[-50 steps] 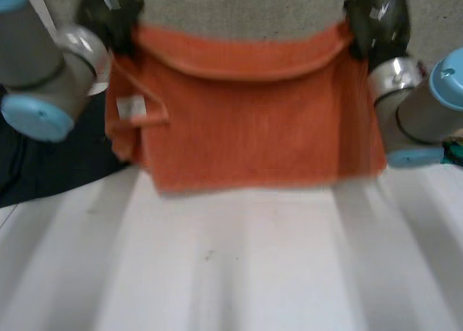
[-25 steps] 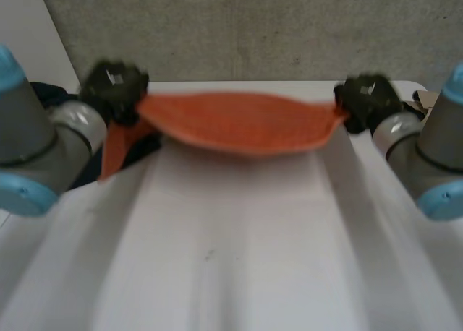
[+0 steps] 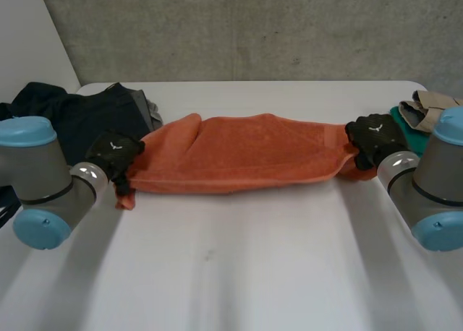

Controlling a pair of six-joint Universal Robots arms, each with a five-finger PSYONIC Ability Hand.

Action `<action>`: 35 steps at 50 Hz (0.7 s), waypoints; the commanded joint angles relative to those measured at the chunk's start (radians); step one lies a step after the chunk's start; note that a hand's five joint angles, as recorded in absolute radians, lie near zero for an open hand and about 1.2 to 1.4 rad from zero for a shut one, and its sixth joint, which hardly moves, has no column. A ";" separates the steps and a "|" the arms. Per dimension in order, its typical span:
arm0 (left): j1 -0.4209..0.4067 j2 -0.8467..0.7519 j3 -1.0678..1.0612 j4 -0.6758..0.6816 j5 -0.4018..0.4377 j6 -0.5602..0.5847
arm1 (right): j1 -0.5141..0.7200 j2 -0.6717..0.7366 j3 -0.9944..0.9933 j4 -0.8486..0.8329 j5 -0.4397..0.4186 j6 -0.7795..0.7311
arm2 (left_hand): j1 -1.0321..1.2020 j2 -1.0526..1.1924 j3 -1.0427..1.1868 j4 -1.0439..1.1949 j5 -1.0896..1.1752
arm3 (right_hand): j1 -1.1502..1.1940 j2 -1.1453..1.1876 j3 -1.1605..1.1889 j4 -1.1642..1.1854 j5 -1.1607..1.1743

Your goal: Fold the laundry.

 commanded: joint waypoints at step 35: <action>-0.033 0.058 0.130 -0.258 0.030 -0.098 | -0.003 -0.044 0.155 0.028 -0.175 -0.138 | 0.946 0.951 0.951 0.958 0.955 | 0.008 -0.030 -0.038 -0.045 -0.036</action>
